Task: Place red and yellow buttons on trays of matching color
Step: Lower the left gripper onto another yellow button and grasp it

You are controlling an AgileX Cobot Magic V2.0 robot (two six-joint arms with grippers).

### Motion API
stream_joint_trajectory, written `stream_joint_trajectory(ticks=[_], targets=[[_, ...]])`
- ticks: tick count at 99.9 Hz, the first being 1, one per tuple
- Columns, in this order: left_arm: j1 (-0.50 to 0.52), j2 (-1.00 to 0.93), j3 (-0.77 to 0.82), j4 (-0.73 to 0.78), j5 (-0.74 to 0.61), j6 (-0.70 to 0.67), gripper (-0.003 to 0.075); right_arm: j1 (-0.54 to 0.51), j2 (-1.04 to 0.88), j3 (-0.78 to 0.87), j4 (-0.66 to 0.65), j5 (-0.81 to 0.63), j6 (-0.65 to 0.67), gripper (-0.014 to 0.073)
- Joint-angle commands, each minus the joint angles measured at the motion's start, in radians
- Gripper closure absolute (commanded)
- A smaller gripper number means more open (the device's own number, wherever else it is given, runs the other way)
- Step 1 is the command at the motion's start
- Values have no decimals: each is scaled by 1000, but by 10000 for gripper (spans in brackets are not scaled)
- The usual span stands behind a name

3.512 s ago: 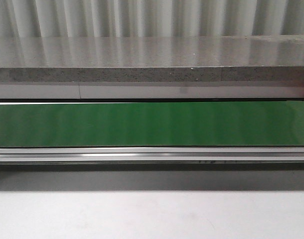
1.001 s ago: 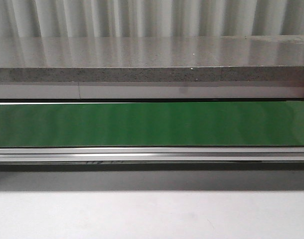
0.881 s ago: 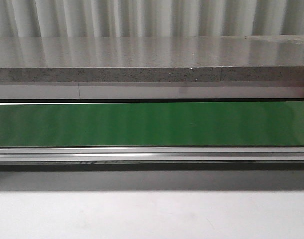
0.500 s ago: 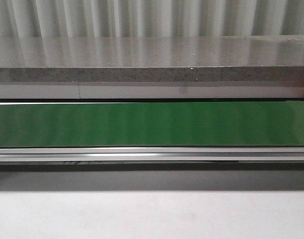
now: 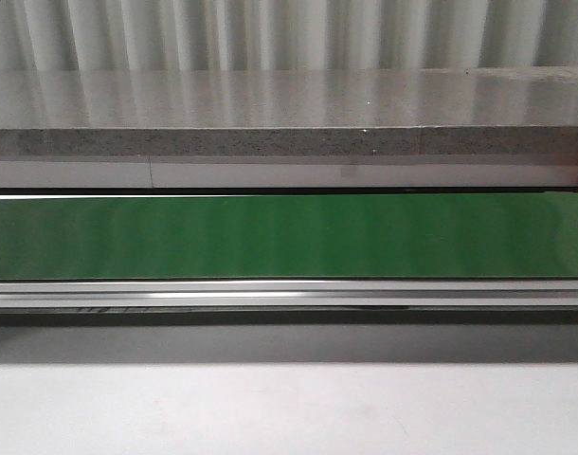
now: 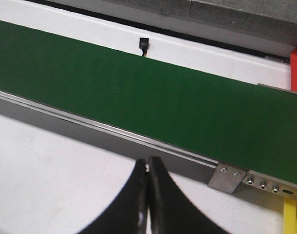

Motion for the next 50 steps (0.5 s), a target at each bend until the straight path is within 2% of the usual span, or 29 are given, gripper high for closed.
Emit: stream_joint_trajectory(ticks=[1,14,50], targets=[[12,16,-45,-28,-32,2,280,1,7,-25,1,-66,-12,661],[40,65,-69,-98,-73,0,280,1,7,-25,1,-66,-12,661],[61,186,-106,-125,-123,-32,280,1,7,-25,1,-66,-12,661]])
